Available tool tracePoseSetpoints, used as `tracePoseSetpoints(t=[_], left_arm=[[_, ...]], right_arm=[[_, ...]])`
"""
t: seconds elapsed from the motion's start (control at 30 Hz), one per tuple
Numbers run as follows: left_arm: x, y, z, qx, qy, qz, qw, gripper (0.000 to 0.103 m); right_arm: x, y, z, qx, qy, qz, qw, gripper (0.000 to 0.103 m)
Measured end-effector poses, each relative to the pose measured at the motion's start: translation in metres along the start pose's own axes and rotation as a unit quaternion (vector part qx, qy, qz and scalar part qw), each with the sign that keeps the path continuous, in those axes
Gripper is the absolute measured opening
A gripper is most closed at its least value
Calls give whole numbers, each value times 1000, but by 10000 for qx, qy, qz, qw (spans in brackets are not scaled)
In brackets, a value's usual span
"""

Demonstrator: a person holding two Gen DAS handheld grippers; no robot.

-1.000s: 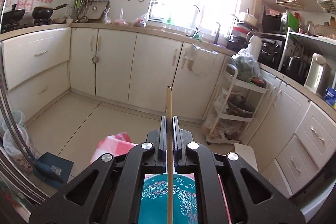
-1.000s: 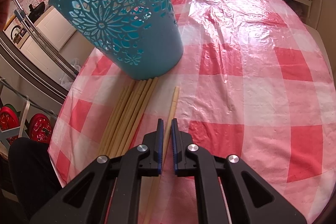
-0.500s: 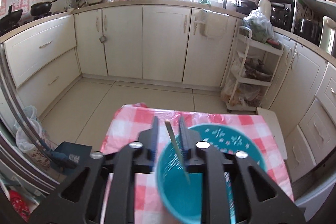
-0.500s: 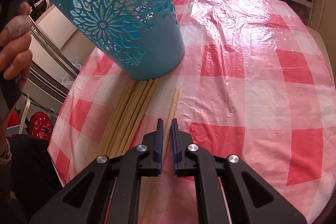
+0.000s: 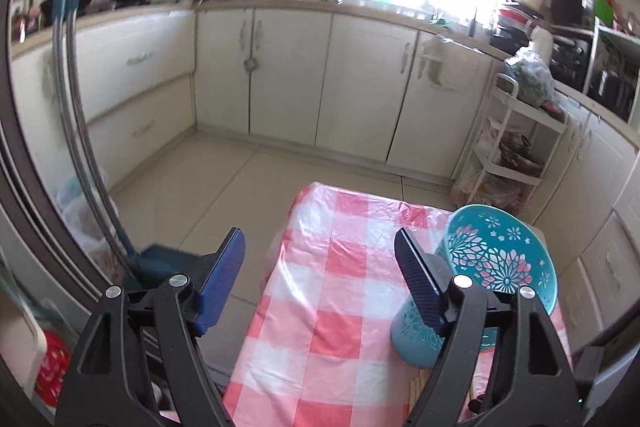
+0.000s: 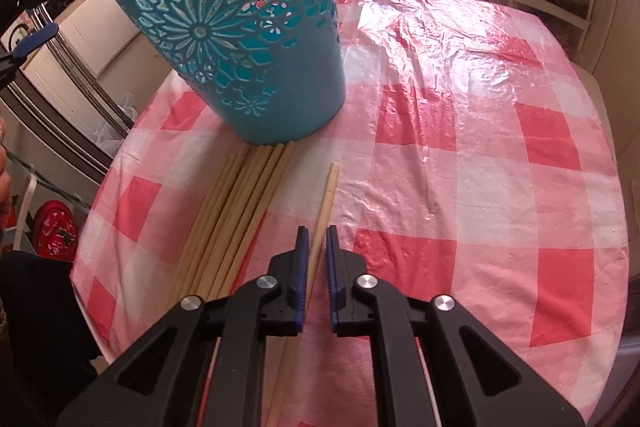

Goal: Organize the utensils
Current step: 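Grasp one chopstick from the bundle with the right gripper, then lift the chopstick with the right gripper over the basket and release it inside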

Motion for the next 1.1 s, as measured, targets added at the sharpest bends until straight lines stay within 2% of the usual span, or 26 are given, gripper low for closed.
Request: tracePoseSetpoints(t=[0.1,0.13,0.2,0.33,0.5,0.63,0.77,0.83,0.9,1.0,1.1], left_arm=[[-14,0,-2,-12,133,-82,9999,73],[-18,0,-2,-21,176,-102,9998,73],[-23,0,-1,-51,217,-152,9996,74],[-28,-1,5,-169,268,-253,9992,74],[-29,-5,11,-305,353,-264,9986,74],[-24,-5,14,-307,261,-270,9988,74],[-22,-6,15,-312,243,-279,9988,74],[-23,-6,15,-307,239,-273,9989,74],[-23,-6,15,-277,206,-288,9990,74],[-21,-6,15,-242,137,-302,9992,74],[-21,-5,14,-211,114,-307,9992,75]], right_arm=[[-14,0,2,23,724,363,9967,8],[-15,1,2,-15,775,406,9962,6],[-12,8,2,-87,439,226,9987,6],[-6,50,-16,259,-328,-409,9983,6],[-17,116,-82,1175,-885,-1283,9808,6],[-35,141,-148,1925,-883,-1512,9656,6],[-42,149,-205,2698,-874,-1263,9506,6],[-42,144,-229,3089,-910,-981,9416,6],[-37,135,-245,3462,-874,-527,9326,6],[-30,111,-249,3694,-924,32,9246,6],[-24,89,-237,3672,-791,375,9260,6]])
Point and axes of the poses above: each gripper's, at about its wrist camera, not at the fingertips, and y roughly against the way its jaws point, x to its right, z to its underside, the point moved 7 cm from there along -y, roughly the way its jaws point, and after that the axes turned 15 degrees about x, right-handed, at the moved point
